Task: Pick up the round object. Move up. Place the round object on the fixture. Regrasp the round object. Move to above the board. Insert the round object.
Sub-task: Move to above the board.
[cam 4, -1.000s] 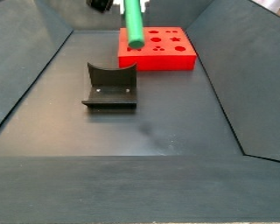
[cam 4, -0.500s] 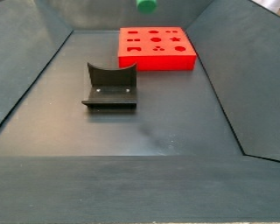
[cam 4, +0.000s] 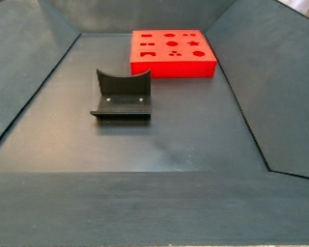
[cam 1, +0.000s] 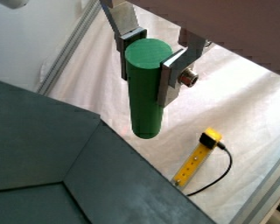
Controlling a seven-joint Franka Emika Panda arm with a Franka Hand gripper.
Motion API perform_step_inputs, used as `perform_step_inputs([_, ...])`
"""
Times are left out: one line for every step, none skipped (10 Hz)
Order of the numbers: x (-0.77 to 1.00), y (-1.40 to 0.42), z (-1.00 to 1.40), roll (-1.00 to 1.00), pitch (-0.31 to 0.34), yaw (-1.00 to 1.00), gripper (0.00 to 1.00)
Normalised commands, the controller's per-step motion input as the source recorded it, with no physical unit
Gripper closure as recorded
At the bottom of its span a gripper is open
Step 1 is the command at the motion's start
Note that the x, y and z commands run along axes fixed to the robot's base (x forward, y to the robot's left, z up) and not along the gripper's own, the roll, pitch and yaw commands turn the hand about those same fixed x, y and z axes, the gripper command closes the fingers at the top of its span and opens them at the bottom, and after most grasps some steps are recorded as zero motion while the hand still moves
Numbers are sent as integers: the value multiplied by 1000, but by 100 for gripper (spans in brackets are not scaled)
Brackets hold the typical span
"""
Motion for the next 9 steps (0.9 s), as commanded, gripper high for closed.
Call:
perform_step_inputs([-35,-14,296,-59,60,0,100])
perform_step_inputs([-137,-1000,-28,-1000,-36,-58,100])
perform_step_inputs([-130,-1000,-42,-1000,-39,-58,100])
perform_step_inputs([-131,-1000,-35,-1000,-39,-59,100])
perform_step_inputs([-136,-1000,-43,-1000,-35,-63,100])
perform_step_inputs([-139,-1000,-33,-1000,-33,-66,100])
perform_step_inputs([-139,-1000,-34,-1000,-24,-69,100])
perform_step_inputs([-132,-1000,-33,-1000,-19,-72,100])
perform_step_inputs([-140,-1000,-16,-1000,-14,-73,100])
